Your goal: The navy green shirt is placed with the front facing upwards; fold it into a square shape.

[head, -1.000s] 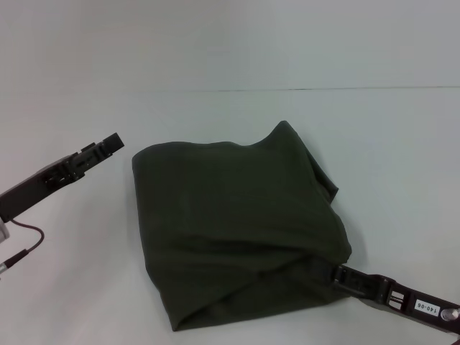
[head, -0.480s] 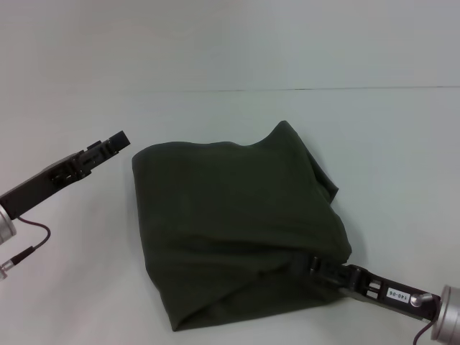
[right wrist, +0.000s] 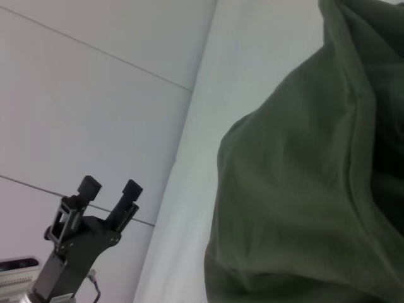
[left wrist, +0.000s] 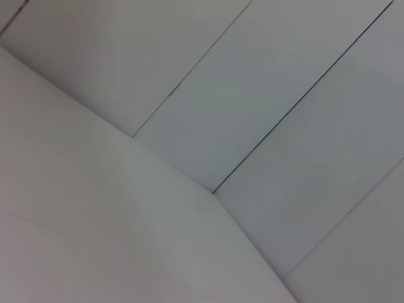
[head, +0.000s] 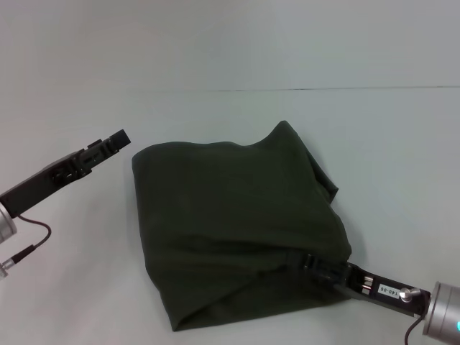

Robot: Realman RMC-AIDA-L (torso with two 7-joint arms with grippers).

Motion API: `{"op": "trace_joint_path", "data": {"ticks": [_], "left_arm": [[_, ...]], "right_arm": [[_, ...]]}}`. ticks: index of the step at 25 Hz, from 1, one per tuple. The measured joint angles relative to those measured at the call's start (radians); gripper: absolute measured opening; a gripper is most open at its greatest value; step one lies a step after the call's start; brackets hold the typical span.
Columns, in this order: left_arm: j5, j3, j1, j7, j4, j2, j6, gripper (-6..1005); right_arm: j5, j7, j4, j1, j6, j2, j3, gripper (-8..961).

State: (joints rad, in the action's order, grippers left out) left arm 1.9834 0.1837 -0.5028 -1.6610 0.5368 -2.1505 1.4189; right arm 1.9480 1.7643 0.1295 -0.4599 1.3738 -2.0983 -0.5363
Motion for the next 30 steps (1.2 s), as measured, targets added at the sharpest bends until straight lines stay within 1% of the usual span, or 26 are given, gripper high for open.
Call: {"op": "trace_joint_path", "data": {"ticks": [8, 19, 30], "left_arm": [[0.000, 0.000, -0.007, 0.001, 0.000, -0.001, -0.002, 845], [0.000, -0.002, -0.015, 0.001, 0.000, -0.003, -0.002, 845], [-0.002, 0.002, -0.020, 0.001, 0.000, -0.008, -0.012, 845]], "right_arm": [[0.003, 0.024, -0.016, -0.022, -0.042, 0.001, -0.003, 925], [-0.002, 0.063, -0.018, -0.032, -0.077, 0.000, -0.001, 925], [0.002, 0.083, -0.026, -0.069, -0.113, 0.000, -0.005, 925]]}}
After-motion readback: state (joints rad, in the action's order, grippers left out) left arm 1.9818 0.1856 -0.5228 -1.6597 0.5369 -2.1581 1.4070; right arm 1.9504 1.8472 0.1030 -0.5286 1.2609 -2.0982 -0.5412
